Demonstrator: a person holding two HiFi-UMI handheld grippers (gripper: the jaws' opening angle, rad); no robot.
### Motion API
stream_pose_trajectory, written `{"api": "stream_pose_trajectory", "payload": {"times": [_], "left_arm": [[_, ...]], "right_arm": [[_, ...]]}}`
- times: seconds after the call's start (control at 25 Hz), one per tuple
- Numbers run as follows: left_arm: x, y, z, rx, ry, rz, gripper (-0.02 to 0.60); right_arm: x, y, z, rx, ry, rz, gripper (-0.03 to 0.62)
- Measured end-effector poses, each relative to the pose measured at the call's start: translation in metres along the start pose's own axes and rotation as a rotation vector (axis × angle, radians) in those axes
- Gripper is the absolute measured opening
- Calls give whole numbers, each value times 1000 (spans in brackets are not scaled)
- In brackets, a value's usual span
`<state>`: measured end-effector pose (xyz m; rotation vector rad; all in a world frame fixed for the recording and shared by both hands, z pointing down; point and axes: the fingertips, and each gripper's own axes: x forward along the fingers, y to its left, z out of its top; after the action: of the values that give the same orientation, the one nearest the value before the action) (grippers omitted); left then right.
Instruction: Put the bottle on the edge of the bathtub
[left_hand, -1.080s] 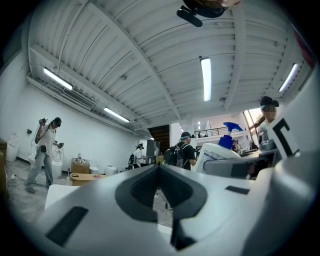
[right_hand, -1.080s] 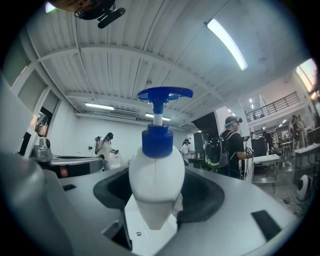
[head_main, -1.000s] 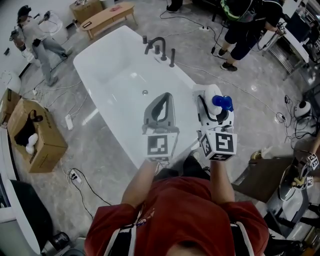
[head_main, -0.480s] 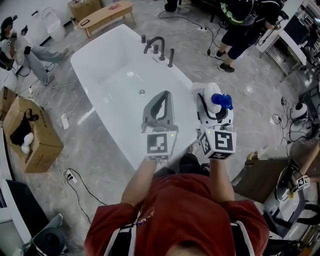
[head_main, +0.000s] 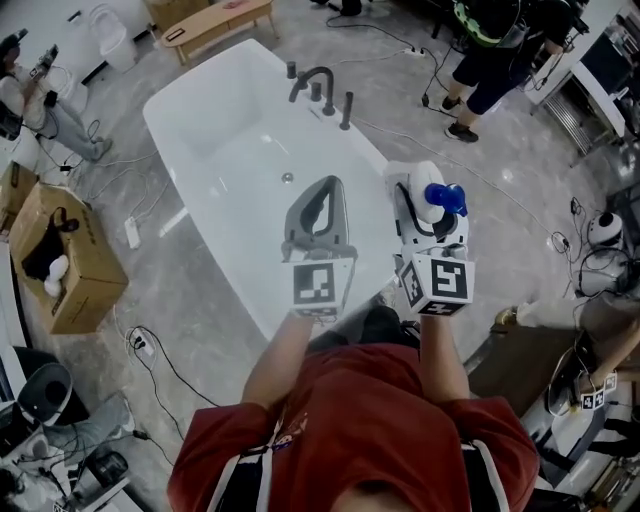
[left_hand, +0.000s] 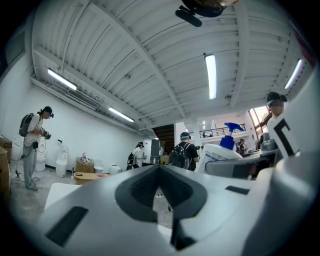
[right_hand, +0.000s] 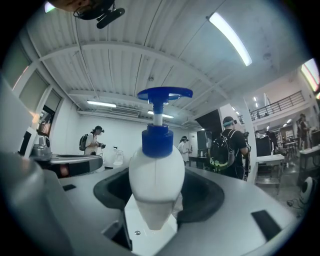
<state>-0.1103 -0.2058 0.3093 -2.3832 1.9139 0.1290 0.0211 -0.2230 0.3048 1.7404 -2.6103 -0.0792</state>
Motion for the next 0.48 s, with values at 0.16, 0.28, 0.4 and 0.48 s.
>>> {"api": "stream_pose_trajectory", "payload": {"times": [0.16, 0.28, 0.4, 0.48], "left_arm": [[15, -6, 2, -18, -9, 38, 15], [26, -8, 1, -3, -19, 76, 15], [45, -14, 0, -26, -17, 126, 15], [58, -19, -1, -26, -19, 152, 15]], "right_arm": [[16, -16, -8, 17, 7, 25, 270], [31, -26, -13, 30, 11, 64, 270], [48, -44, -21, 40, 24, 103, 270], [60, -55, -25, 44, 35, 127, 270]]}}
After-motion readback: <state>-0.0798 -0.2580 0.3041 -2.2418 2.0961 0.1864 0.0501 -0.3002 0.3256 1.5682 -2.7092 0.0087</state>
